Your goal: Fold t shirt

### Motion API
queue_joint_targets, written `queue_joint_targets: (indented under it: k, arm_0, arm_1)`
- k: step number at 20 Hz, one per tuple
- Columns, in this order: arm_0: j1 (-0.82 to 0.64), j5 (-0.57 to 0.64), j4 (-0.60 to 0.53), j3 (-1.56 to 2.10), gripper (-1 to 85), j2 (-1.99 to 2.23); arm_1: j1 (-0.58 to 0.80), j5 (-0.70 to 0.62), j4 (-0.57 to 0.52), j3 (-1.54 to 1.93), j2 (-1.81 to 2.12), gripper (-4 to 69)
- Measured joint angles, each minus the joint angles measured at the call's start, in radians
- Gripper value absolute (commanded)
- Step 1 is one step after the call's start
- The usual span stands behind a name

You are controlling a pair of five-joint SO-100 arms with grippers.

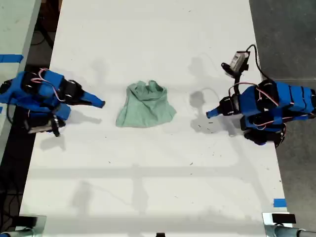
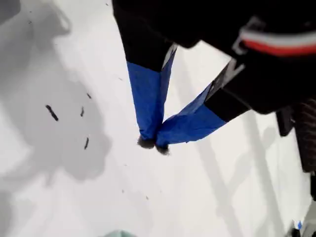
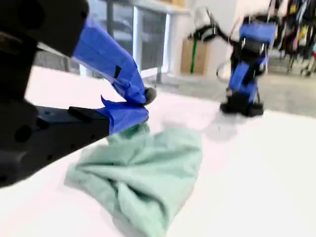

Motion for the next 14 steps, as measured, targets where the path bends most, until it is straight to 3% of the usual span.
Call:
queue_joint_targets:
  k: [2,4,14]
  arm_0:
    - [-0.002,0.049,-0.074,0.258,0.1,0.098]
    - [-0.020,0.106,-0.029,0.353,0.1,0.273]
    - [-0.023,0.112,-0.003,0.388,0.1,0.341]
  arm_1:
    - [-0.012,0.000,0.025,0.301,0.290,0.0]
    - [0.000,0.003,0.043,0.502,0.411,0.0]
    - [0.006,0.023,0.026,0.548,0.434,0.0]
